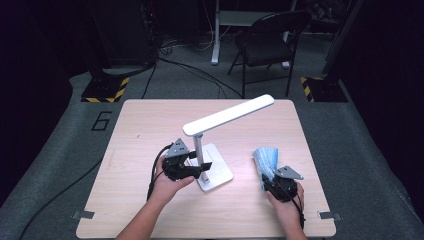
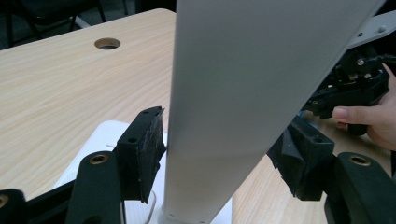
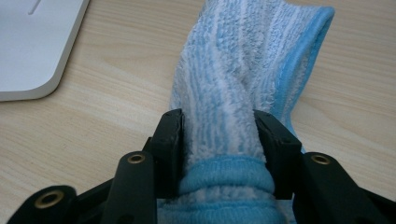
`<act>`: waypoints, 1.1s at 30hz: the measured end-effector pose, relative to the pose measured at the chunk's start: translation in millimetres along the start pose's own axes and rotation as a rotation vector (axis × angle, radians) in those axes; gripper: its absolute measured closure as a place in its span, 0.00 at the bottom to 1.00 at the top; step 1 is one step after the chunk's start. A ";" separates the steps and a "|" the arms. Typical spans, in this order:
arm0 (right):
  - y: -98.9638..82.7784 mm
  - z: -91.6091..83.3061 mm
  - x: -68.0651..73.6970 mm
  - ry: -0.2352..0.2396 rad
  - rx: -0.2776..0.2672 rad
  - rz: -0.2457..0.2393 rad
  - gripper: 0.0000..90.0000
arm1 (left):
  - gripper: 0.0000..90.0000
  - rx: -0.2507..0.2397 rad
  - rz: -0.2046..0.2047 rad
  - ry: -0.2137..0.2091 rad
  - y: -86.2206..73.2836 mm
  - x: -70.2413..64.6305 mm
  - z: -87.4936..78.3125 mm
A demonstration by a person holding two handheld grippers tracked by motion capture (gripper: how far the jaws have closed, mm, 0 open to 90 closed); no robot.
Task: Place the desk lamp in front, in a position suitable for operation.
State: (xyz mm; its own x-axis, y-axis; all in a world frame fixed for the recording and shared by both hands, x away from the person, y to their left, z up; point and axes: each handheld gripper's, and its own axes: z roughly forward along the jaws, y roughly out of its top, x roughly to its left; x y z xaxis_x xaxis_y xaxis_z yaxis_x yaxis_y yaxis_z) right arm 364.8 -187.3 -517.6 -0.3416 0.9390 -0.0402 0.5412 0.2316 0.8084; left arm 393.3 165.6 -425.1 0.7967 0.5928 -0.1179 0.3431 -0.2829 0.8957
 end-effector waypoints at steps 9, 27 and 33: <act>0.4 0.4 0.2 0.000 0.000 0.018 0.61 | 0.50 -0.031 0.024 0.012 8.4 0.2 -7.9; 0.9 0.6 0.0 0.014 0.004 0.027 0.59 | 0.57 -0.038 0.075 0.015 12.1 -2.3 -10.1; 0.8 0.9 -0.7 0.013 0.000 0.032 0.59 | 0.57 -0.036 0.087 -0.008 11.5 -3.1 -10.7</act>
State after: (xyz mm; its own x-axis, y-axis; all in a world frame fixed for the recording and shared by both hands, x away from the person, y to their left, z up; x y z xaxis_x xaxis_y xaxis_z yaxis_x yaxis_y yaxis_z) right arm 366.2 -187.5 -517.4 -0.3342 0.9425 -0.0063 0.5522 0.2012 0.8091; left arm 389.4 168.6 -409.8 0.8267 0.5610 -0.0425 0.2546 -0.3057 0.9175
